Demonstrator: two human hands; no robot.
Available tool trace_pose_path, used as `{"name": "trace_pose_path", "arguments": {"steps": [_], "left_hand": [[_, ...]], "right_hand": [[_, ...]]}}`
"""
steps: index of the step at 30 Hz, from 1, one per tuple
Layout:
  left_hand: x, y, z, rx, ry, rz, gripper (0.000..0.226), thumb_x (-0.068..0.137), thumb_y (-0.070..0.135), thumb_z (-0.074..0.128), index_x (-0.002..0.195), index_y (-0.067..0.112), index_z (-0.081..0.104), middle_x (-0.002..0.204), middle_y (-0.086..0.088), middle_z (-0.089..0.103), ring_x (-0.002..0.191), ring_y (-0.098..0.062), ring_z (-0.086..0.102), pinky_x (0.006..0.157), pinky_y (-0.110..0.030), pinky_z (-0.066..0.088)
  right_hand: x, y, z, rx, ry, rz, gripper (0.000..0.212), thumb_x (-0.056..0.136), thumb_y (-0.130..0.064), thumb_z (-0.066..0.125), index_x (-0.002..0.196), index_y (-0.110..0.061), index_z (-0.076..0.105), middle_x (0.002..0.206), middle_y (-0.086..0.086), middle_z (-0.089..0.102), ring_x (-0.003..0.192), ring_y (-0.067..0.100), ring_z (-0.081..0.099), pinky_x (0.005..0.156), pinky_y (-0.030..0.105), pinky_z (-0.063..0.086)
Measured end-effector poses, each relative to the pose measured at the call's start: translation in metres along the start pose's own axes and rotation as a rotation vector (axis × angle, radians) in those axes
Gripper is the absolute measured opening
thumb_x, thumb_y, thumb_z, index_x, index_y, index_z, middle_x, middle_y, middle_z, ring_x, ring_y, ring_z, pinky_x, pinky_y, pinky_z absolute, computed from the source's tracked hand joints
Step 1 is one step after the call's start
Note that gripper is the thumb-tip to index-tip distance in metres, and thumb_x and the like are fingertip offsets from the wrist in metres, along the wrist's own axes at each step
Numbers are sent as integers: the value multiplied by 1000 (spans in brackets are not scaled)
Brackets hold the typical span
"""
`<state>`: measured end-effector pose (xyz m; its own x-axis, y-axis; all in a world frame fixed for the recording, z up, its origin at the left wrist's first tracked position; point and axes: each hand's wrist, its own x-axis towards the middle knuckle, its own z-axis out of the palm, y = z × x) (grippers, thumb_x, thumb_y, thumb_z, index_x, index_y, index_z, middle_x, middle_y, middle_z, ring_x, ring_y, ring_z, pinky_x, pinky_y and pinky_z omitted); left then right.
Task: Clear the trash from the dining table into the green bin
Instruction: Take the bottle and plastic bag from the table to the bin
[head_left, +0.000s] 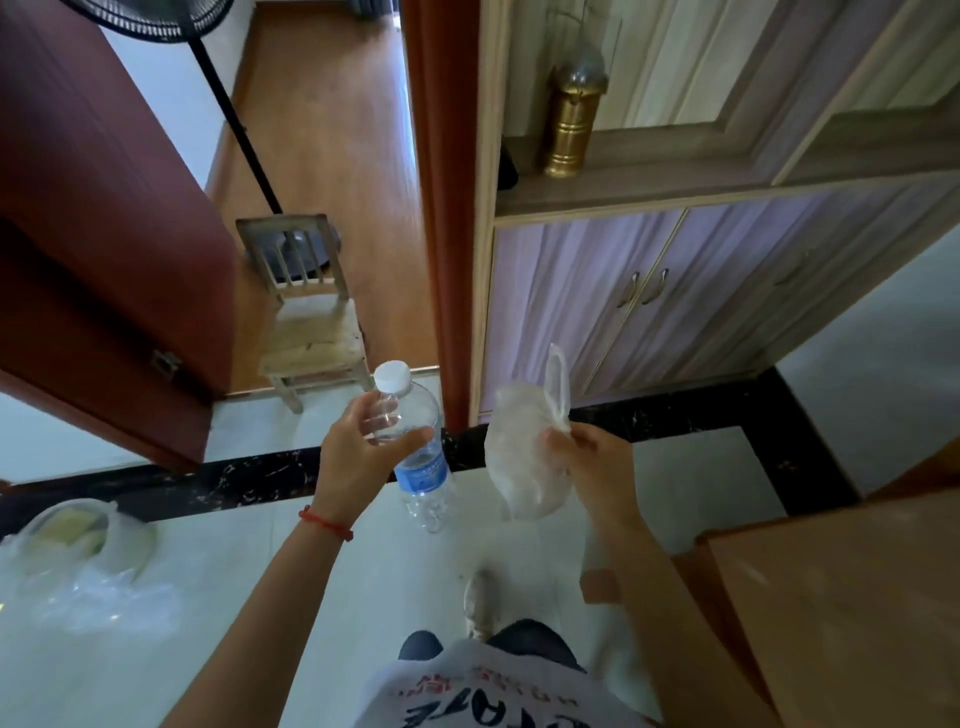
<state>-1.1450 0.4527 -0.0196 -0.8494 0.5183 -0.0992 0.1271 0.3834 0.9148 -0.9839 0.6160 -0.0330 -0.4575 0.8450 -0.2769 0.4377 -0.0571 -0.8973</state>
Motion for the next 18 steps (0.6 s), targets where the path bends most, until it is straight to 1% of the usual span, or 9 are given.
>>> {"name": "trace_pose_path", "arguments": {"steps": [2, 4, 6, 7, 9, 12, 14, 16, 18], "left_hand": [[23, 10, 13, 24, -5, 17, 56, 67, 16, 78, 117, 7, 54, 105, -3, 63, 93, -16, 59, 67, -10, 41], [44, 19, 25, 32, -21, 33, 55, 67, 16, 78, 116, 7, 55, 104, -2, 63, 92, -15, 59, 66, -8, 41], [63, 27, 37, 32, -41, 48, 54, 67, 16, 79, 116, 8, 56, 105, -3, 64, 92, -16, 59, 69, -12, 42], [72, 30, 43, 34, -50, 53, 55, 67, 16, 79, 116, 8, 55, 107, -4, 64, 94, -17, 60, 71, -16, 43], [93, 36, 58, 29, -83, 55, 57, 67, 18, 79, 118, 9, 55, 109, -3, 64, 96, -19, 60, 74, -21, 43], [124, 48, 84, 15, -192, 57, 56, 66, 17, 79, 117, 11, 56, 107, -2, 64, 95, -16, 60, 66, -10, 41], [144, 58, 104, -5, -273, 57, 50, 65, 13, 79, 111, 11, 58, 103, -4, 64, 91, -15, 59, 61, -6, 43], [166, 67, 126, -19, -371, 62, 51, 61, 18, 82, 106, 10, 59, 100, -3, 64, 88, -14, 58, 63, -6, 44], [186, 75, 149, -48, -473, 47, 65, 49, 33, 85, 104, 12, 58, 97, 0, 63, 91, -18, 58, 73, -17, 46]], "right_hand": [[24, -7, -4, -3, 0, 8, 18, 78, -14, 67, 70, 2, 66, 60, 7, 58, 59, 17, 52, 60, 28, 42], [46, -12, -8, -17, 6, 24, 22, 77, -15, 68, 59, -6, 61, 53, 0, 55, 53, 10, 49, 54, 20, 40], [63, -16, -12, -16, 29, 25, 27, 78, -14, 67, 53, -12, 57, 47, -6, 51, 44, 2, 45, 45, 10, 34], [71, -17, -15, -3, 43, 31, 26, 78, -13, 67, 54, -8, 58, 48, -3, 51, 43, 2, 43, 43, 8, 32], [85, -21, -22, 20, 78, 44, 23, 78, -12, 66, 63, 5, 60, 54, 7, 51, 44, 4, 41, 42, 8, 31], [105, -20, -34, 19, 158, 51, 25, 80, -10, 66, 65, 8, 59, 55, 10, 49, 44, 5, 39, 44, 9, 31], [117, -19, -44, 37, 233, 67, 24, 81, -9, 66, 71, 12, 61, 56, 17, 51, 44, 4, 40, 44, 8, 32], [127, -19, -57, 23, 311, 99, 24, 81, -9, 66, 66, 8, 60, 52, 13, 51, 41, 2, 43, 43, 7, 32], [135, -17, -67, 19, 385, 137, 27, 81, -11, 66, 58, -1, 55, 48, 4, 45, 41, 3, 43, 43, 11, 30]]}}
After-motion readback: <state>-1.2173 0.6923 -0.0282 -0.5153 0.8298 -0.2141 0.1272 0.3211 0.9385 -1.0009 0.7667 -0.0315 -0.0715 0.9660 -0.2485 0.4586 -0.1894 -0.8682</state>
